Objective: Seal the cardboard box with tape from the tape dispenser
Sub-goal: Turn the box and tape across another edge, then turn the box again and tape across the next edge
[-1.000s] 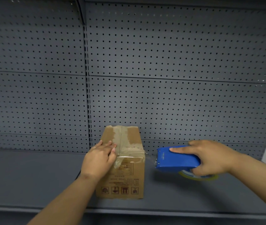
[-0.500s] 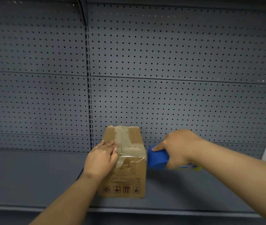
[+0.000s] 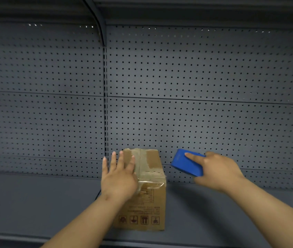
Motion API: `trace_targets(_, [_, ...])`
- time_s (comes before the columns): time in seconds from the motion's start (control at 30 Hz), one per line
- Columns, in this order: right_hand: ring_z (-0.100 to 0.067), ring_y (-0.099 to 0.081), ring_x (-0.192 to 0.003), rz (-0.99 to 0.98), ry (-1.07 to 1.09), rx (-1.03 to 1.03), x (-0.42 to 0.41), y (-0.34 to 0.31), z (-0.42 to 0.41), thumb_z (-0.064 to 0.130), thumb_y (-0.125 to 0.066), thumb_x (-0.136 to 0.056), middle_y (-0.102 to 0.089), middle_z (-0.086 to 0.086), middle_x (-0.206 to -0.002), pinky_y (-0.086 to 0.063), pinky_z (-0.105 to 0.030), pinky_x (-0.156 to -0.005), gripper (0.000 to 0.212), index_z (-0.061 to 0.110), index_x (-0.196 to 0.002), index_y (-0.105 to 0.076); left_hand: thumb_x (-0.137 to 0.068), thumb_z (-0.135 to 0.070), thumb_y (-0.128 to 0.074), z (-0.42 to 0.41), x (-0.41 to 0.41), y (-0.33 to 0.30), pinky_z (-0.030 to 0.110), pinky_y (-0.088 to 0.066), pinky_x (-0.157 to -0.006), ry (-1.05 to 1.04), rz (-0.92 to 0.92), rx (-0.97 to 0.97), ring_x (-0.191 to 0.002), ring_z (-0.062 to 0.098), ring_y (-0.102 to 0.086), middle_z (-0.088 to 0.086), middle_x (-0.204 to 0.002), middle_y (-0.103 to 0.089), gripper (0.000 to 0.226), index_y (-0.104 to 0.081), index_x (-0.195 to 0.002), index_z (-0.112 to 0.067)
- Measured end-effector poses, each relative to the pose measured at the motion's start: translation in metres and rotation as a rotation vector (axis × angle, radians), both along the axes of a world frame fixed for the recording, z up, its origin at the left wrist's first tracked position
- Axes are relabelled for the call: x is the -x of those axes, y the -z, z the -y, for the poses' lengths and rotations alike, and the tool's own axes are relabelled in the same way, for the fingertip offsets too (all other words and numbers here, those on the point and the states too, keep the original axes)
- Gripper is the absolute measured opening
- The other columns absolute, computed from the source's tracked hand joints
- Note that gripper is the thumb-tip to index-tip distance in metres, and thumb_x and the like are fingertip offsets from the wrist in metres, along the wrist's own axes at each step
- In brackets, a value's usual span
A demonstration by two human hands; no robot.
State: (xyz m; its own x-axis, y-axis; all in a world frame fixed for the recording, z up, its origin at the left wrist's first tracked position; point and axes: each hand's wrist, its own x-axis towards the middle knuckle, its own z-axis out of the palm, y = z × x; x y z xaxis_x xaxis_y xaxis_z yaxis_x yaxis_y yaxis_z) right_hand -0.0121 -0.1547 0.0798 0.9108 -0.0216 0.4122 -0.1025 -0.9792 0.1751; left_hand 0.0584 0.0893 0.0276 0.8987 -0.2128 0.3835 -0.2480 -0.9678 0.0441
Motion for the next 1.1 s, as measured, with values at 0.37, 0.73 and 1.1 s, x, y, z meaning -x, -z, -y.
trace_targets(0.37, [-0.017,-0.050,-0.087,0.058,0.021,-0.078,0.016,-0.010,0.012,0.050,-0.051,-0.075,-0.044,0.003,-0.095,-0.038,-0.027,-0.059,0.071,0.053,-0.136,-0.013,-0.094,-0.050,-0.014,0.091,0.036,0.006,0.067,-0.002,-0.105,0.175,-0.107,-0.088,-0.141,0.036,-0.015,0.010,-0.154,-0.022,0.054,-0.026,-0.143,-0.028])
trace_targets(0.73, [-0.016,-0.046,-0.080,0.045,0.055,-0.100,0.033,-0.010,0.030,0.051,-0.050,-0.076,-0.041,0.003,-0.093,-0.038,-0.027,-0.062,0.070,0.054,-0.136,-0.013,-0.094,-0.052,-0.018,0.091,0.032,0.014,0.069,-0.003,-0.105,0.184,-0.096,-0.231,-0.141,0.036,-0.014,0.006,-0.157,-0.014,0.057,-0.055,-0.122,-0.018])
trace_targets(1.1, [-0.018,-0.051,-0.087,0.054,-0.006,-0.160,0.029,-0.009,0.018,0.050,-0.050,-0.075,-0.046,0.003,-0.097,-0.041,-0.028,-0.062,0.071,0.054,-0.136,-0.013,-0.090,-0.058,-0.022,0.029,0.034,0.001,0.060,-0.006,-0.112,0.309,-0.189,-0.214,-0.143,0.027,-0.010,-0.003,-0.157,-0.010,0.055,-0.062,-0.109,-0.025])
